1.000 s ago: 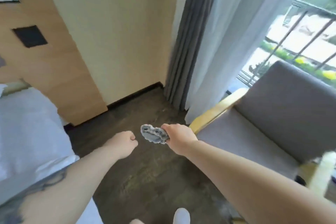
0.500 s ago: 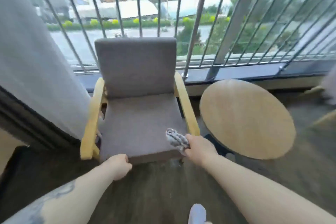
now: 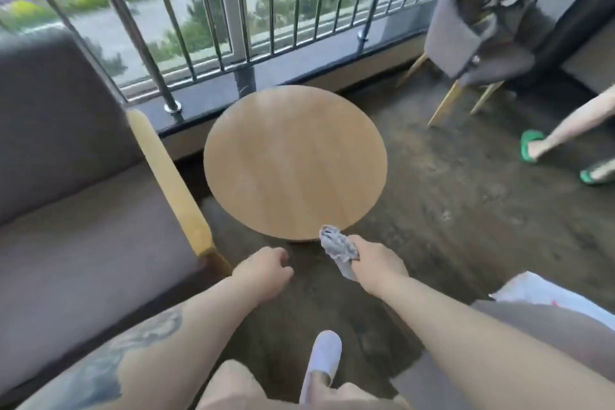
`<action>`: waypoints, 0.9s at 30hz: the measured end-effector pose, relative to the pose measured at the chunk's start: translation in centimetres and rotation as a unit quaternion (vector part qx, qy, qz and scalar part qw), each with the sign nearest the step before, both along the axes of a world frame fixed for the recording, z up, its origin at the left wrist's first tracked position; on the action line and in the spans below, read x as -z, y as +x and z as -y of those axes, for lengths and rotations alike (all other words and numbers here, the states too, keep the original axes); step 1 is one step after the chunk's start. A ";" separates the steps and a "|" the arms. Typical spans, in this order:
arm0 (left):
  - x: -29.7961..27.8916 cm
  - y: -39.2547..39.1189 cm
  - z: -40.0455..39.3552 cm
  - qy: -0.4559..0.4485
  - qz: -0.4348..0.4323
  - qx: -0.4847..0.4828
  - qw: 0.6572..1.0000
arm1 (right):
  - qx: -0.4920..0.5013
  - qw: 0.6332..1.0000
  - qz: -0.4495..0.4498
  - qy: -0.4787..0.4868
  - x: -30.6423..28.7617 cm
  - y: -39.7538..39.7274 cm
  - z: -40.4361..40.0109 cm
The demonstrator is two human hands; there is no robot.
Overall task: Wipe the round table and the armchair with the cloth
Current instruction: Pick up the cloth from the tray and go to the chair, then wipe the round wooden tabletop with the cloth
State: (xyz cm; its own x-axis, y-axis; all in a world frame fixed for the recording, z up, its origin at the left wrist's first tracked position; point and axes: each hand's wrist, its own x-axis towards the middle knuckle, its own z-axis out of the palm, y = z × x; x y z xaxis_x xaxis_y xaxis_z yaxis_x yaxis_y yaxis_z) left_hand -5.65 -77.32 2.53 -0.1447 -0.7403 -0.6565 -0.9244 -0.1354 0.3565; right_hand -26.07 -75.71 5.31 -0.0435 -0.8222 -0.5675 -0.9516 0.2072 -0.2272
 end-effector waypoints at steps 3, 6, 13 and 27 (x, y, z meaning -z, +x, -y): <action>2.0 -2.8 1.4 0.008 0.001 0.014 1.000 | 0.053 0.998 0.006 0.024 2.5 -1.6 1.9; 4.9 -3.1 3.9 0.025 0.008 0.013 1.000 | 0.119 0.992 -0.005 0.028 4.7 -2.0 4.8; 12.9 -5.6 9.0 -0.012 0.017 0.036 0.999 | 0.123 0.989 0.010 -0.083 12.0 -1.9 10.7; 21.5 -9.0 5.5 -0.116 -0.016 -0.053 0.992 | -0.093 0.986 -0.016 -0.137 26.3 -0.2 8.1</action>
